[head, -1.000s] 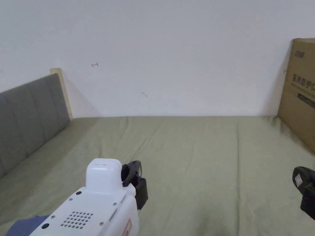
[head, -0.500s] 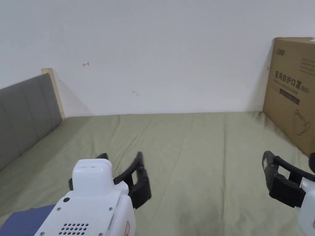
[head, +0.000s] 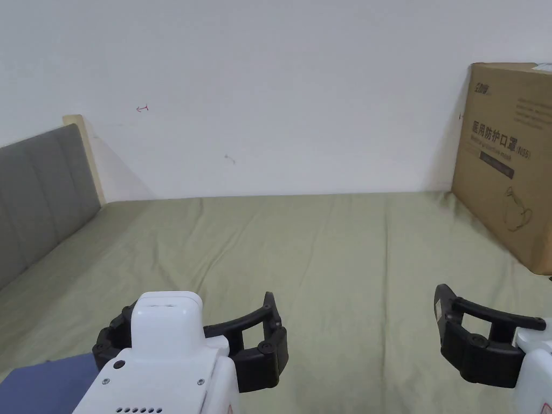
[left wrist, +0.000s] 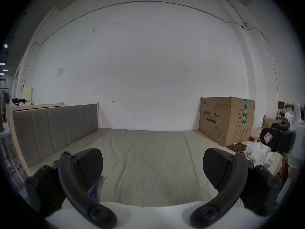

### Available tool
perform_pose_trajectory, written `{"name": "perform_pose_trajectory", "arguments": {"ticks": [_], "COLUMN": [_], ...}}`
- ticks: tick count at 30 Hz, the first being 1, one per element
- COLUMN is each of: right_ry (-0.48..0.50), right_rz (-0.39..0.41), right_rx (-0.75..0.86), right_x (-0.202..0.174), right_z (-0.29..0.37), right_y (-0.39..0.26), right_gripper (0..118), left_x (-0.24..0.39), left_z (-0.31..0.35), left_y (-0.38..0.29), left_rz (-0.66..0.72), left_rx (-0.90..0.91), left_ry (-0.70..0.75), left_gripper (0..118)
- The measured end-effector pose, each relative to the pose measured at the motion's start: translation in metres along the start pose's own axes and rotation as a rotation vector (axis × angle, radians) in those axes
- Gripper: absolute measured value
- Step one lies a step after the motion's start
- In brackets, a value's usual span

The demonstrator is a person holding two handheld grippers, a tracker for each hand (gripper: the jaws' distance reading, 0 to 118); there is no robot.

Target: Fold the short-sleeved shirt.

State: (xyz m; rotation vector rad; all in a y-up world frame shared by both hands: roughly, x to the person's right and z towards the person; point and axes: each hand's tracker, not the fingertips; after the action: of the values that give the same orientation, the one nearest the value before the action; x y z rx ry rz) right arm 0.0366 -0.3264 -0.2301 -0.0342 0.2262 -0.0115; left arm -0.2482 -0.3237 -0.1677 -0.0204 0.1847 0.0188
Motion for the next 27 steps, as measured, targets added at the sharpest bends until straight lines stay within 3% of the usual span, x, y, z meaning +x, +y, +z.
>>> {"name": "perform_pose_trajectory", "arguments": {"ticks": [27], "right_ry": [0.013], "right_rz": [-0.032], "right_rx": [-0.078], "right_x": [-0.003], "right_z": [-0.018], "right_y": [-0.001], "right_gripper": [118], "left_x": [0.004], "left_z": [-0.025], "left_y": [0.023], "left_rz": [0.08], "left_rx": [-0.034], "left_ry": [0.026], "left_gripper": [118]}}
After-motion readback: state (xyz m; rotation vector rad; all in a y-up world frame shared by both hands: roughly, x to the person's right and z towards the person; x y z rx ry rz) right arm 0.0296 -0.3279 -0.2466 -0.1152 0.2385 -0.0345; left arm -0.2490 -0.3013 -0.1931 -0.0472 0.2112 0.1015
